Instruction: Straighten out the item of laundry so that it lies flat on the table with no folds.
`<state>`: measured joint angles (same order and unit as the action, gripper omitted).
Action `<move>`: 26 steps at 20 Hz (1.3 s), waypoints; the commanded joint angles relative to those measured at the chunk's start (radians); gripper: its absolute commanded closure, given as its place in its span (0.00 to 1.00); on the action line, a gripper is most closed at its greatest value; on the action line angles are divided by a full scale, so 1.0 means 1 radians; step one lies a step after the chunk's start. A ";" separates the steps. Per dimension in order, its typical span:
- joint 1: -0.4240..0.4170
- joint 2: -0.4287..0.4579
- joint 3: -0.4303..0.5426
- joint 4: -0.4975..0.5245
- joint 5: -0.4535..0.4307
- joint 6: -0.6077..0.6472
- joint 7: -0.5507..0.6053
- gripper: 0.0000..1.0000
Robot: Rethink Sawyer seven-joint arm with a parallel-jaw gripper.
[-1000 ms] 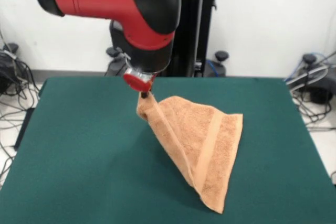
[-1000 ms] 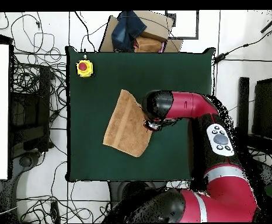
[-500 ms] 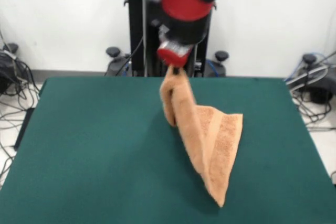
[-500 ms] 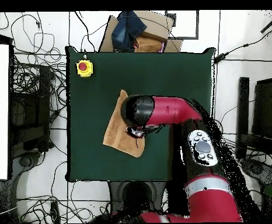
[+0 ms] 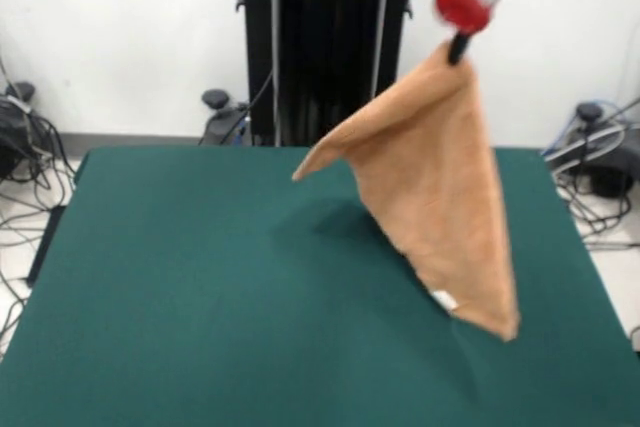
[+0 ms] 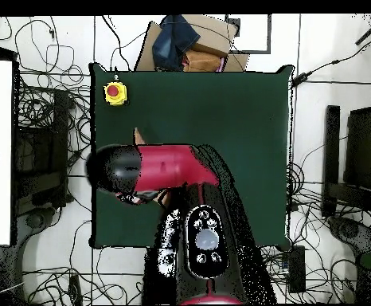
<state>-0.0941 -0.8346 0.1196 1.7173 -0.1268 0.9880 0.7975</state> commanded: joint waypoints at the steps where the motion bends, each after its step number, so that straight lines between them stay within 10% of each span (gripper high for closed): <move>1: 0.095 -0.146 -0.098 0.055 0.065 0.093 0.450 1.00; 13: -0.051 0.084 -0.049 0.067 -0.024 -0.242 0.345 1.00; 26: -0.282 0.461 0.013 -0.284 -0.390 -0.531 0.092 1.00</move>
<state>-0.3382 -0.5224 0.1026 1.5395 -0.3987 0.5145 0.9672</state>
